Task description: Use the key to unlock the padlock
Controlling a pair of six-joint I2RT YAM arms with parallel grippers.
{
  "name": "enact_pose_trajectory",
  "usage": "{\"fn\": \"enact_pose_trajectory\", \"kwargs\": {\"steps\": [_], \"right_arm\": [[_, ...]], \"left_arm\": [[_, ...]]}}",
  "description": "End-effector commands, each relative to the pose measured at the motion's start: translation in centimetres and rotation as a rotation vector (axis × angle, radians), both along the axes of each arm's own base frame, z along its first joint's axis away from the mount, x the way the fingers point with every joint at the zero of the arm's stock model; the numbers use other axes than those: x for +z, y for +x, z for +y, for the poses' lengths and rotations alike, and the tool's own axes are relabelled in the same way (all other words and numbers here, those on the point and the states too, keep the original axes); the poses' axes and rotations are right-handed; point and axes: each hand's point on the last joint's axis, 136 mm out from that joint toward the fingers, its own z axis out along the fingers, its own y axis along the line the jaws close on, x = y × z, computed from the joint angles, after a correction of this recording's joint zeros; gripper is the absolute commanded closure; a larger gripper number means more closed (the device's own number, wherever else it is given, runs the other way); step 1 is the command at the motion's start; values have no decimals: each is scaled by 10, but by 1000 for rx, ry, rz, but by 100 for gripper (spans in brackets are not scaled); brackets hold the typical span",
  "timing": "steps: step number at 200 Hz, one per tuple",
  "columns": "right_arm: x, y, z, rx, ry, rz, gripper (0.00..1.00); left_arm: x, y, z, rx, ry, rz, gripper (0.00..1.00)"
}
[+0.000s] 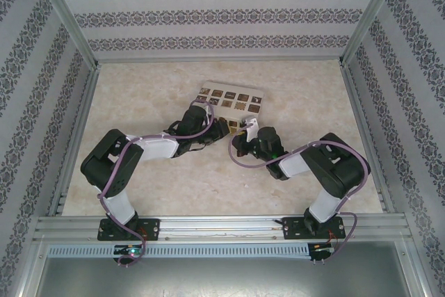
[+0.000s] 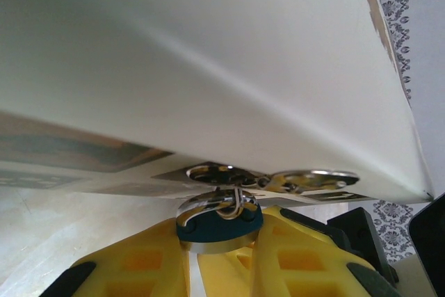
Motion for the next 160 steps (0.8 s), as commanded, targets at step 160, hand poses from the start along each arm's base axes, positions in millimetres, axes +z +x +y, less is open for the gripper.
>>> {"fn": "enact_pose_trajectory", "kwargs": {"steps": [160], "right_arm": [[73, 34, 24, -3, 190, -158, 100]], "left_arm": [[2, -23, -25, -123, -89, 41, 77]]}}
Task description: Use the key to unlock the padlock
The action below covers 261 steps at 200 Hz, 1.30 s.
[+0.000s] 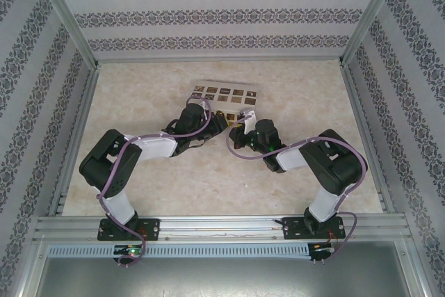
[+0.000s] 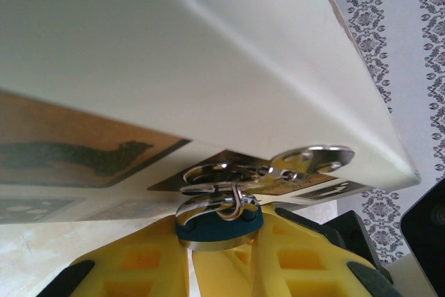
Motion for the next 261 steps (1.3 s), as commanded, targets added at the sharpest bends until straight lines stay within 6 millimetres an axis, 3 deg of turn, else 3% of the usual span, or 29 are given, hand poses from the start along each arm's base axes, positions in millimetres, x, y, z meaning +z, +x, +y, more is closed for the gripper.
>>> {"fn": "enact_pose_trajectory", "kwargs": {"steps": [1, 27, 84, 136, 212, 261], "right_arm": [[57, 13, 15, 0, 148, -157, 100], [39, 7, 13, -22, 149, -84, 100], [4, 1, 4, -93, 132, 55, 100], [-9, -2, -1, -142, 142, 143, 100], [-11, -11, 7, -125, 132, 199, 100], [-3, -27, 20, -122, 224, 287, 100]], "left_arm": [[-11, -39, -32, -192, -68, 91, 76], [-15, -32, -32, -181, -68, 88, 75], [-22, -27, -25, -163, -53, 86, 59], [-21, -29, -4, -110, -42, 80, 47], [25, -33, 60, 37, -4, -43, 42], [42, -44, 84, 170, -137, -113, 43]]}}
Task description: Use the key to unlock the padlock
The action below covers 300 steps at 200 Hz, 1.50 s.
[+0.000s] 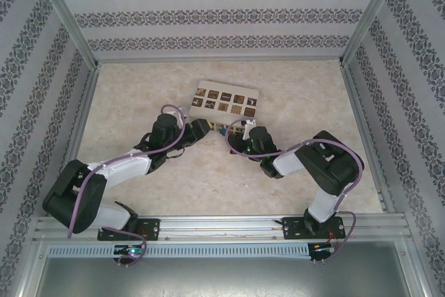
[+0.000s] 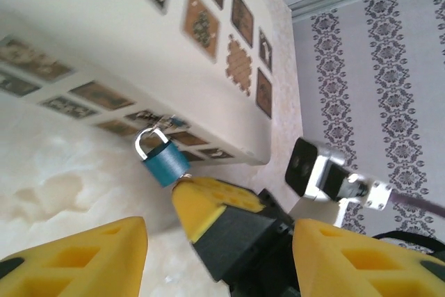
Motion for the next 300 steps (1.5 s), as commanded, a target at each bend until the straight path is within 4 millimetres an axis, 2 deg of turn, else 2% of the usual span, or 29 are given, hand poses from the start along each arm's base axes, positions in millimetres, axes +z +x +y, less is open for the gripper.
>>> {"fn": "enact_pose_trajectory", "kwargs": {"steps": [1, 23, 49, 110, 177, 300], "right_arm": [[29, -4, 15, -3, 105, -3, 100], [29, -9, 20, -20, 144, 42, 100], [30, -11, 26, -51, 207, 95, 100], [29, -16, 40, -87, 253, 143, 100], [29, -15, 40, -111, 275, 172, 100], [26, -16, 43, -114, 279, 193, 100]], "left_arm": [[10, 2, 12, 85, -78, -44, 43], [5, -4, 16, 101, -113, -36, 45], [-4, -8, 10, 72, -133, 3, 49], [-20, -2, 1, 77, -235, 42, 52], [-37, 3, -13, 68, -238, 81, 54], [-47, 18, -24, 96, -290, 117, 55]]}}
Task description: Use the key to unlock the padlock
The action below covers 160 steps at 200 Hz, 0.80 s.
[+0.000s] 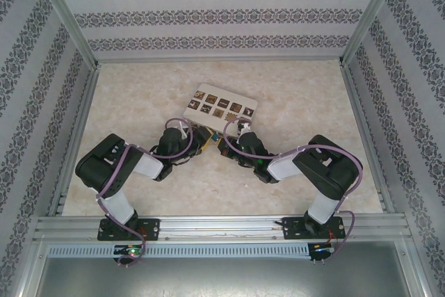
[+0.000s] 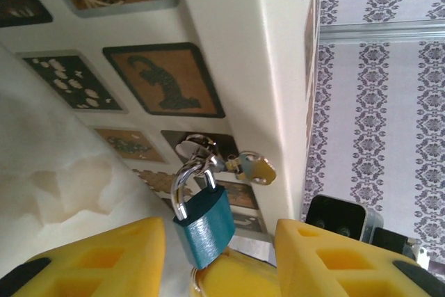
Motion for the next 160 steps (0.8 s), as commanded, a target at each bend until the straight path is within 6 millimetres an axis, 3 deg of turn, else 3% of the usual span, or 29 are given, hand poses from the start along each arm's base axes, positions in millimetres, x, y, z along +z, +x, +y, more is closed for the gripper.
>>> {"fn": "enact_pose_trajectory", "kwargs": {"steps": [1, 50, 160], "right_arm": [[21, 8, 11, -11, 57, -51, 100], [22, 9, 12, -16, 73, -39, 100], [23, 5, 13, -17, 107, -5, 100]], "left_arm": [[13, 6, -8, 5, -47, -32, 55], [0, 4, -14, 14, -48, 15, 56], [-5, 10, -17, 41, -110, 14, 68]]}}
